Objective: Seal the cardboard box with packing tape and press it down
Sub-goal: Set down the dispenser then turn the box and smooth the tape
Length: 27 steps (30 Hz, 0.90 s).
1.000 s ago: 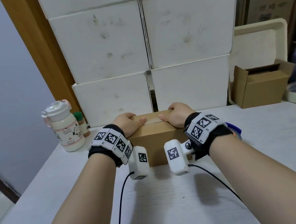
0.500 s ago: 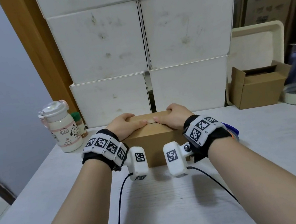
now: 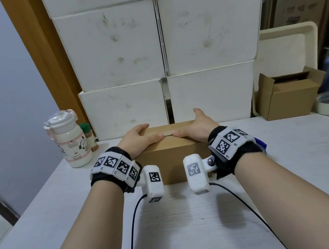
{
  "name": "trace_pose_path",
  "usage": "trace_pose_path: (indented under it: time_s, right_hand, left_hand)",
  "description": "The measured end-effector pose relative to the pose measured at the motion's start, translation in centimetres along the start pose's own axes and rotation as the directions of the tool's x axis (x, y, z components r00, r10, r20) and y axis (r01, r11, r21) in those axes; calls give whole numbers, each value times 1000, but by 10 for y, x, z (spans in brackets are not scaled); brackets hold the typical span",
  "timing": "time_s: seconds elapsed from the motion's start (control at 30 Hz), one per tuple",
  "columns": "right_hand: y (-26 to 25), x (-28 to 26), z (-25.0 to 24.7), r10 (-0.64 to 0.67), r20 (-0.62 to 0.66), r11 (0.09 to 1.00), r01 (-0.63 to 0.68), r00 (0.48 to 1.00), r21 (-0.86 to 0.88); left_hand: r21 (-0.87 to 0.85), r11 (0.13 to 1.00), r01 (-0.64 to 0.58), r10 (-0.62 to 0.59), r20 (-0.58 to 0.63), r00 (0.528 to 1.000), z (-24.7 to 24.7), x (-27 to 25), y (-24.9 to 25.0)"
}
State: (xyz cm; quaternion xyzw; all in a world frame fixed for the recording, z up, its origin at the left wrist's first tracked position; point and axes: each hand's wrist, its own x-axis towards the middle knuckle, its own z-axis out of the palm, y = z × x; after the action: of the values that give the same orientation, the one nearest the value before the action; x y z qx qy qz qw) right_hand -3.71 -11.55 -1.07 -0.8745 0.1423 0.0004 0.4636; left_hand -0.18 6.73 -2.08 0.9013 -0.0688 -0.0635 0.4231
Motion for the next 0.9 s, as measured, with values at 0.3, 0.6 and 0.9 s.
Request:
trace_pose_path:
  time_s: [0.3,0.6,0.9]
  right_hand:
    - [9,1,-10,25,8,990,-26,1000,137]
    - [10,6,-11,83,82,946,-104,993,307]
    - [13,-7,-20,40,159,793,-128,986,596]
  left_hand:
    - [-355,934,32,-23,31,999,0,-2,-6]
    - [-420,905,74,-26,118,993,-5,-3,-7]
    - [-602,798,35,-7,48,999,-2,-7,-18]
